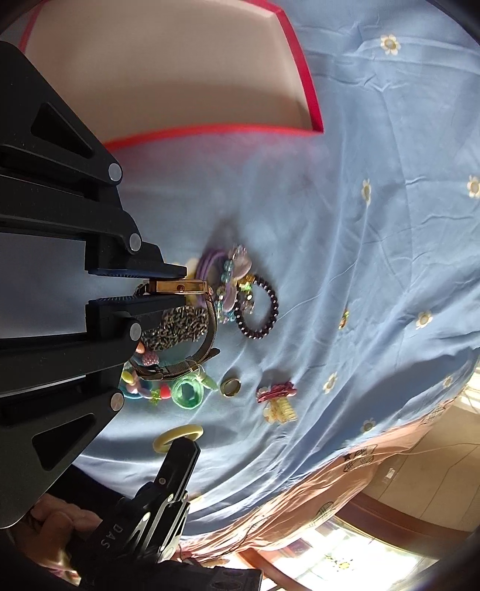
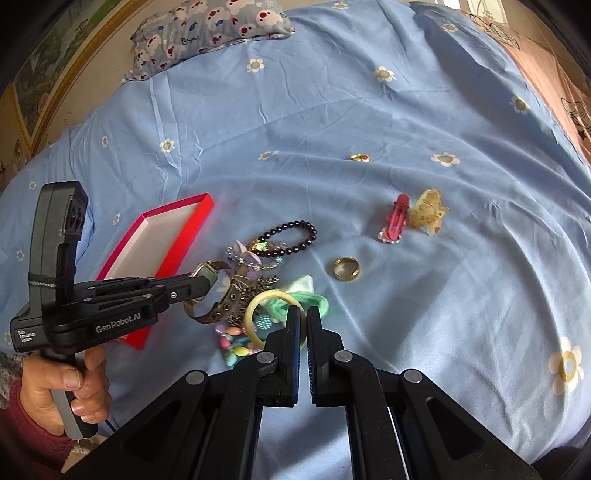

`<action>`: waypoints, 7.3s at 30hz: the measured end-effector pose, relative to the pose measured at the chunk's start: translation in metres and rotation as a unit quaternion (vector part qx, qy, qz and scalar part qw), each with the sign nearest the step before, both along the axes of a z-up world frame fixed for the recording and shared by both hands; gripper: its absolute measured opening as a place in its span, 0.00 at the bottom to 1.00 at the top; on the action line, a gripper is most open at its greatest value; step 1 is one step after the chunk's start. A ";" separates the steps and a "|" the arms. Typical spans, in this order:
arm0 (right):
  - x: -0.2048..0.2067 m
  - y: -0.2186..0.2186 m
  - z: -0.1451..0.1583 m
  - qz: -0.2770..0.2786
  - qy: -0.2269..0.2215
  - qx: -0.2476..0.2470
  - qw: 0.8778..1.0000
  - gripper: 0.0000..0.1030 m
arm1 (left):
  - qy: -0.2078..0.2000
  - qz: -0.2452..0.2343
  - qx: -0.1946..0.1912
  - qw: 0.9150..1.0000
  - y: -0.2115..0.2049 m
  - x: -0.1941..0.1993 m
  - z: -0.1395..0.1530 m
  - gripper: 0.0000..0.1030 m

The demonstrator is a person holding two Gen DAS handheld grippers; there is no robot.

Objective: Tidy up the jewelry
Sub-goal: 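Carry the watch with the left tool and the bangle with the right tool into the box, then open both tools to release the watch and bangle in the box, then grasp the black bead bracelet with the left tool while the right tool grasps the pink hair clip, then carry the bead bracelet and pink clip with both tools into the box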

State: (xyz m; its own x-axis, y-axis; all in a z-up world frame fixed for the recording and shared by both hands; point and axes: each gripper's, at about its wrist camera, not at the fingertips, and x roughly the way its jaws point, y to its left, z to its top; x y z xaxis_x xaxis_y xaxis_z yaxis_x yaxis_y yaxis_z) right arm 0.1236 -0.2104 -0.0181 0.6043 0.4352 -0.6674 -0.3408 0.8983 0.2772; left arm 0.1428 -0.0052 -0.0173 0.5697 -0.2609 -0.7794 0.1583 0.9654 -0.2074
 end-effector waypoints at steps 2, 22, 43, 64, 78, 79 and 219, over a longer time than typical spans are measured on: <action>0.000 0.008 0.004 0.009 -0.003 0.000 1.000 0.03 | -0.005 0.009 -0.001 1.000 0.010 -0.005 0.005 0.06; 0.021 0.122 0.016 0.123 -0.011 -0.005 0.992 0.03 | -0.025 0.123 0.000 0.992 0.126 -0.029 0.015 0.06; 0.088 0.248 -0.004 0.203 0.016 -0.016 0.979 0.03 | 0.011 0.191 0.042 0.981 0.220 0.010 -0.018 0.06; 0.112 0.287 -0.038 0.218 0.038 -0.082 0.972 0.08 | 0.045 0.195 0.090 0.976 0.222 0.028 -0.032 0.11; 0.082 0.222 -0.007 0.182 0.025 -0.013 0.983 0.34 | -0.004 0.212 0.055 0.976 0.199 -0.008 0.006 0.41; 0.080 0.214 -0.006 0.175 0.026 -0.013 0.984 0.34 | -0.006 0.207 0.050 0.977 0.194 -0.010 0.008 0.41; 0.047 0.229 -0.003 0.200 0.037 -0.004 0.979 0.20 | -0.013 0.170 -0.060 0.984 0.201 -0.027 0.007 0.07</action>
State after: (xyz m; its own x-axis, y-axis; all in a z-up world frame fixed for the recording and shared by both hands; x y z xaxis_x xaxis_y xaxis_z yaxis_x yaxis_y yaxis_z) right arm 0.1707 0.0187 -0.0209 0.3366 0.6216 -0.7073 -0.6455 0.6992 0.3073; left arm 0.1157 0.1960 -0.0107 0.6598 -0.1415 -0.7380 -0.1621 0.9322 -0.3237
